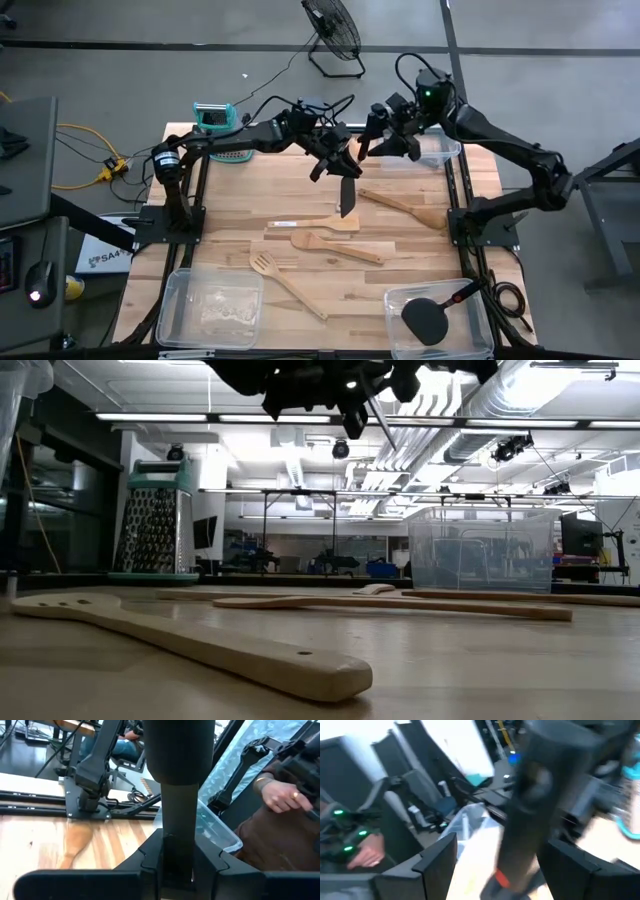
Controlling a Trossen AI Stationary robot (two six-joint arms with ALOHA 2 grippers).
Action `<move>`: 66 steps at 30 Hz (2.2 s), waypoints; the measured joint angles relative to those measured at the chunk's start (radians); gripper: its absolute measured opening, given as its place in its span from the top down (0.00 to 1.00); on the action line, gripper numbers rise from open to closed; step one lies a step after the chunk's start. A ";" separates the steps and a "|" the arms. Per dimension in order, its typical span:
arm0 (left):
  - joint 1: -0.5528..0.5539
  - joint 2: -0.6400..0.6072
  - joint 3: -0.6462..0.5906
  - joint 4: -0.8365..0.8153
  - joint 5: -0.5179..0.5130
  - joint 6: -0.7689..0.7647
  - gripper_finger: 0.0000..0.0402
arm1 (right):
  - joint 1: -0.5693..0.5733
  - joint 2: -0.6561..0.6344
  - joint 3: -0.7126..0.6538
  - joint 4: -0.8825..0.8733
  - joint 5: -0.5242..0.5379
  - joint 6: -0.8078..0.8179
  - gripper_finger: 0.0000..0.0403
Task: Pick & Place Kitchen Items
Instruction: Put the black spatula into the transparent bin
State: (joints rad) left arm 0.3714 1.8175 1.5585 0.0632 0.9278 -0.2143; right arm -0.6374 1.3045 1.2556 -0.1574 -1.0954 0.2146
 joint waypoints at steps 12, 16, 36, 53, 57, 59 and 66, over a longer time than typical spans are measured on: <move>0.000 0.000 0.000 0.003 0.000 0.000 0.85 | 0.017 0.021 0.000 0.134 -0.026 0.050 0.48; -0.002 0.000 0.000 0.003 0.000 0.000 0.85 | 0.007 0.021 0.000 0.135 -0.025 0.044 0.64; 0.000 -0.001 0.000 -0.003 -0.046 -0.070 0.65 | 0.006 0.020 0.000 0.121 0.002 0.059 0.85; 0.005 -0.025 0.000 -0.026 -0.094 -0.167 0.48 | -0.044 -0.002 0.000 -0.056 0.023 0.070 0.86; 0.018 -0.063 0.000 -0.090 -0.156 -0.163 0.50 | -0.076 -0.040 0.000 -0.112 0.026 0.069 0.86; 0.027 -0.087 0.000 -0.140 -0.210 -0.160 0.52 | -0.090 -0.064 0.000 -0.143 0.033 0.069 0.86; 0.044 -0.183 0.001 -0.267 -0.463 -0.118 0.59 | -0.116 -0.176 0.000 -0.304 0.087 0.025 0.86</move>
State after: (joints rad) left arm 0.4154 1.6343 1.5593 -0.2033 0.4645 -0.3323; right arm -0.7539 1.1286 1.2556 -0.4611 -1.0082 0.2399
